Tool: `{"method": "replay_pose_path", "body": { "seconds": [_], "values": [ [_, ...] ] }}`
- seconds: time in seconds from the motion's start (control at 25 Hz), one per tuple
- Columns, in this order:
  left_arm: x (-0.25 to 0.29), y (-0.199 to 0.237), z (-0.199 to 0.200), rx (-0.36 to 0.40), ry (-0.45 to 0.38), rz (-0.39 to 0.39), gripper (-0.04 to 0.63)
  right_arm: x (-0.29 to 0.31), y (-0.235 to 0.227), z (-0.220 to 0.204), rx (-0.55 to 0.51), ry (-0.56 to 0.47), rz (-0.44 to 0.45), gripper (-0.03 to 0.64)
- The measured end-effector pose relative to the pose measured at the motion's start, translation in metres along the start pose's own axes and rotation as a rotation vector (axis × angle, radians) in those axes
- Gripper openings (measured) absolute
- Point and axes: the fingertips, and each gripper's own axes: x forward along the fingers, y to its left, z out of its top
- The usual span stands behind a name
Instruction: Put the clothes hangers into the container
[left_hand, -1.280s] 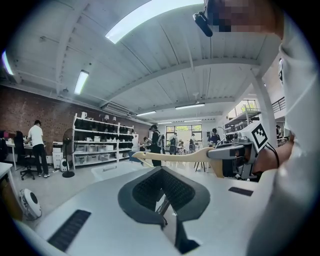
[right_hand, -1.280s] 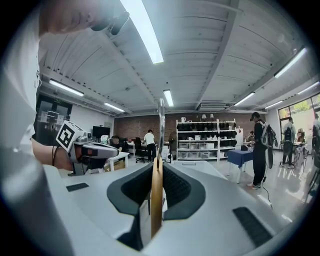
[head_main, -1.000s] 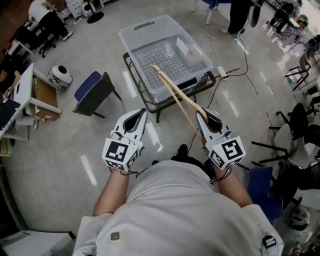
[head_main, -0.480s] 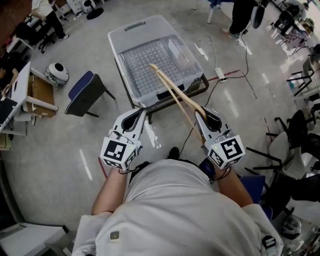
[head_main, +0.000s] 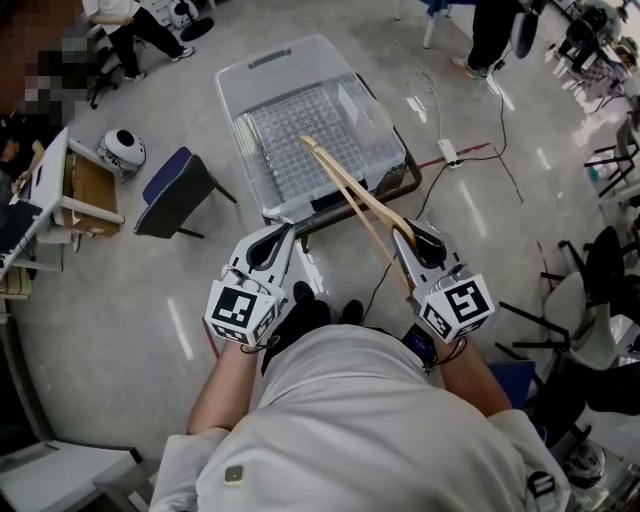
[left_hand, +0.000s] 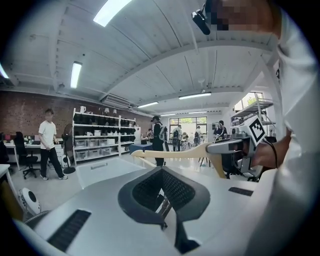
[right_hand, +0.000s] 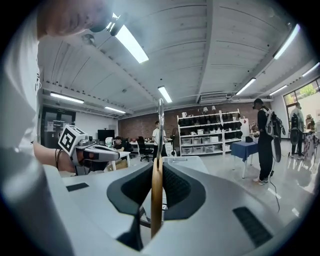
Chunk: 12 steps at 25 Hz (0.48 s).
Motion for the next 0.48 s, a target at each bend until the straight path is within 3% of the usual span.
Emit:
{"method": "replay_pose_path", "body": {
  "seconds": [0.48],
  "values": [
    [0.014,0.062,-0.004,-0.033,-0.020,0.015,0.017,0.064,0.001,0.003,-0.011,0.026,0.005,0.066]
  ]
}}
